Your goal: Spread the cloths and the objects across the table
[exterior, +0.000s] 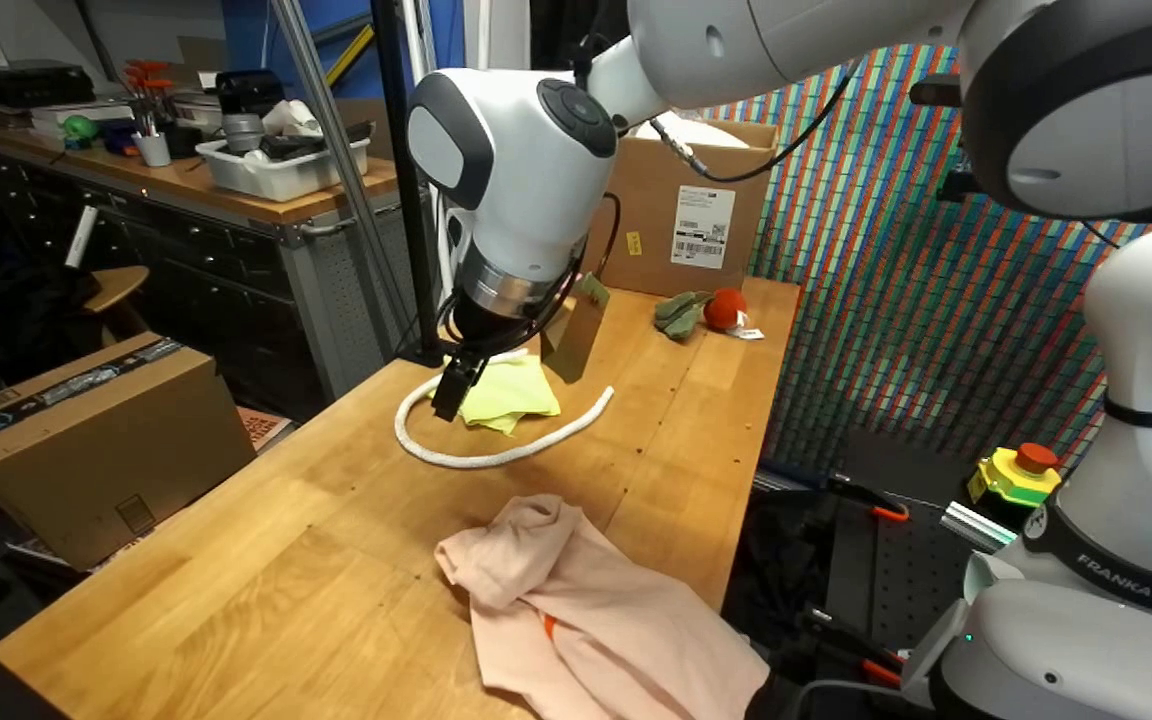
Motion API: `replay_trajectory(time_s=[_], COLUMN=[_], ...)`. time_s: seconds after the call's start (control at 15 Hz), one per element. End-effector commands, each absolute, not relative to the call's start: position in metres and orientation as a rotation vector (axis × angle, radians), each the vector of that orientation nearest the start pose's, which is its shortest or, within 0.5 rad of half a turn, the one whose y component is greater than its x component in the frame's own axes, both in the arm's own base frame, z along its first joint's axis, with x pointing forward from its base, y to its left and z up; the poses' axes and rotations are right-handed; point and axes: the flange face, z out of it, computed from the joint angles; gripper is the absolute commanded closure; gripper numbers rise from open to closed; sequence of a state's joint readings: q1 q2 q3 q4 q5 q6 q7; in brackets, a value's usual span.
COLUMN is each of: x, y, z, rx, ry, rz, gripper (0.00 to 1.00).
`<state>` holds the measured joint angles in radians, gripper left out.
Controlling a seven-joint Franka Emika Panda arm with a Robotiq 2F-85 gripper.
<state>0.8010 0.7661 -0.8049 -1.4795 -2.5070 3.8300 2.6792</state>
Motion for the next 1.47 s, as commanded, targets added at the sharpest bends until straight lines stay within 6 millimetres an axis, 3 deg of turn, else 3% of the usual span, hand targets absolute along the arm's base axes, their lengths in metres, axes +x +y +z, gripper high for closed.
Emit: replay_trajectory(time_s=[0.0,0.8,1.4], x=[0.588,0.611,0.624], y=[0.152,0.104,0.085], z=[0.287,0.278,0.257], rx=[-3.169,-3.182,-3.174], ry=[-0.401,-0.170,-0.089], rz=[-0.771,-0.564,-0.455], gripper=[0.00,0.00,0.00])
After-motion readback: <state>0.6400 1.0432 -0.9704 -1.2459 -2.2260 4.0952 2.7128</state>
